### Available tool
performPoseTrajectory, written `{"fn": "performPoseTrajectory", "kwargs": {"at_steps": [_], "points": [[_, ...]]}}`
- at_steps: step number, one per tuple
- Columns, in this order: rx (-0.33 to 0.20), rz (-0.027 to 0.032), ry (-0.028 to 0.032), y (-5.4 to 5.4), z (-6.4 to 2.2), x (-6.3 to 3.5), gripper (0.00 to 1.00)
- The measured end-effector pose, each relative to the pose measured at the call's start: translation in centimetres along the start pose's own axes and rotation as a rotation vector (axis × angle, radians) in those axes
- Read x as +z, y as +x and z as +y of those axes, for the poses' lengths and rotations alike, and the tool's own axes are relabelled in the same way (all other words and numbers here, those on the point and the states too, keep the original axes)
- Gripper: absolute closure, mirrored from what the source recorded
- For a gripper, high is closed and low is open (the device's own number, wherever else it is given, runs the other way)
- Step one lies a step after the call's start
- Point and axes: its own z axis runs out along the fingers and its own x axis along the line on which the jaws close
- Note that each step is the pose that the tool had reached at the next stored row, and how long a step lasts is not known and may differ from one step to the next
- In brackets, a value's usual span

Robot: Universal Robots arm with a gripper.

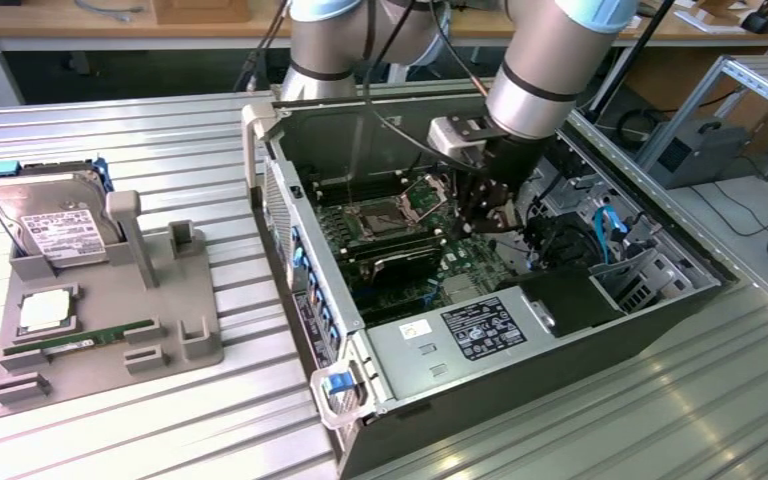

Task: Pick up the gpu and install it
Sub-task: 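Press down on the gpu until it lock into place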

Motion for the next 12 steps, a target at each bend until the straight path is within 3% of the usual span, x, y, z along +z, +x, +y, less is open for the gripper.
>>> {"fn": "performPoseTrajectory", "kwargs": {"at_steps": [2,4,6,12], "points": [[0.0,-0.0006,-0.0001,0.0,-0.99,-0.48,0.89],[0.0,-0.0005,-0.0001,-0.1,-1.48,-1.48,0.89],[0.0,-0.0016,0.0,-0.1,-1.63,-1.92,0.89],[0.0,-0.002,-0.0001,-0.1,-1.63,-1.94,0.89]]}}
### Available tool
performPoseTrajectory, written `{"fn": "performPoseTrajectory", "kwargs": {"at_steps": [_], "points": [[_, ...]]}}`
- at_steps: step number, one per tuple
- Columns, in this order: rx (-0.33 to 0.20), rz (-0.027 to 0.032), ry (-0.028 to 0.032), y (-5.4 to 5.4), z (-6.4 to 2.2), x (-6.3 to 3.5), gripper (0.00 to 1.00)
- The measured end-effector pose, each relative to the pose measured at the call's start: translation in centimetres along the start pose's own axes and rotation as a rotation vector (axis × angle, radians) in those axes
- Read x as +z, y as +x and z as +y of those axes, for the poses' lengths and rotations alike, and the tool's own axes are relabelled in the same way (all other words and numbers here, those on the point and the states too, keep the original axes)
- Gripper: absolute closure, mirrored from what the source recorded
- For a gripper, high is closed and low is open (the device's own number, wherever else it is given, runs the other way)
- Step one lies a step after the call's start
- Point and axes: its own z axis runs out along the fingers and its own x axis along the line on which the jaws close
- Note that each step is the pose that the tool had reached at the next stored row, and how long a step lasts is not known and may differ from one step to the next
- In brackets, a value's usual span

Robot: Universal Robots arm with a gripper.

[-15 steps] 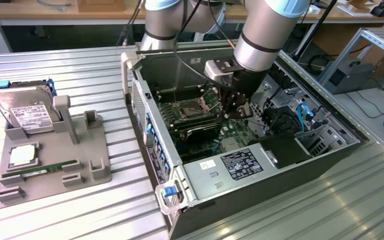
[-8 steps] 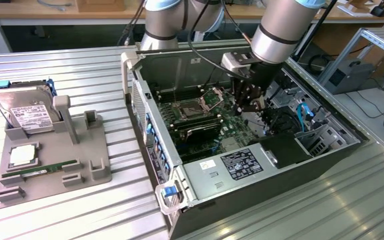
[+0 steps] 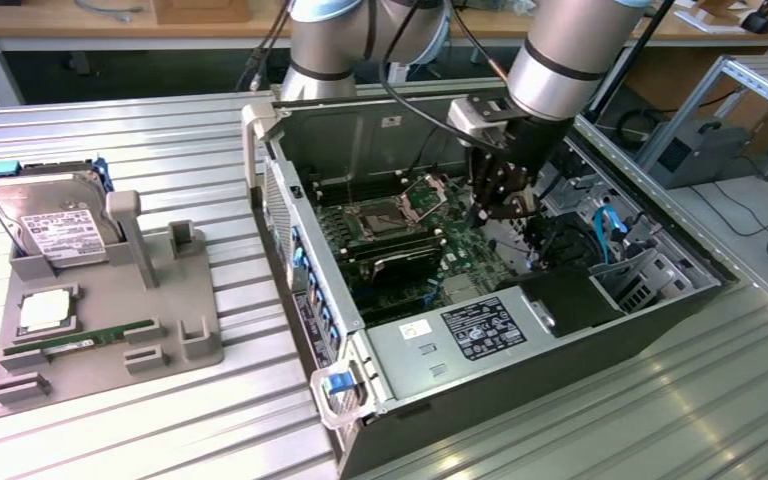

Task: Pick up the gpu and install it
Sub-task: 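Press down on the gpu until it lock into place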

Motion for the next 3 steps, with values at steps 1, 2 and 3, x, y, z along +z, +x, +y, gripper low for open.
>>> {"fn": "performPoseTrajectory", "kwargs": {"at_steps": [1,2,3], "points": [[0.0,0.0,0.0,0.0,0.0,0.0,0.89],[0.0,0.0001,0.0,0.0,0.0,0.0,0.89],[0.0,-0.0001,0.0,0.0,0.0,0.0,0.89]]}}
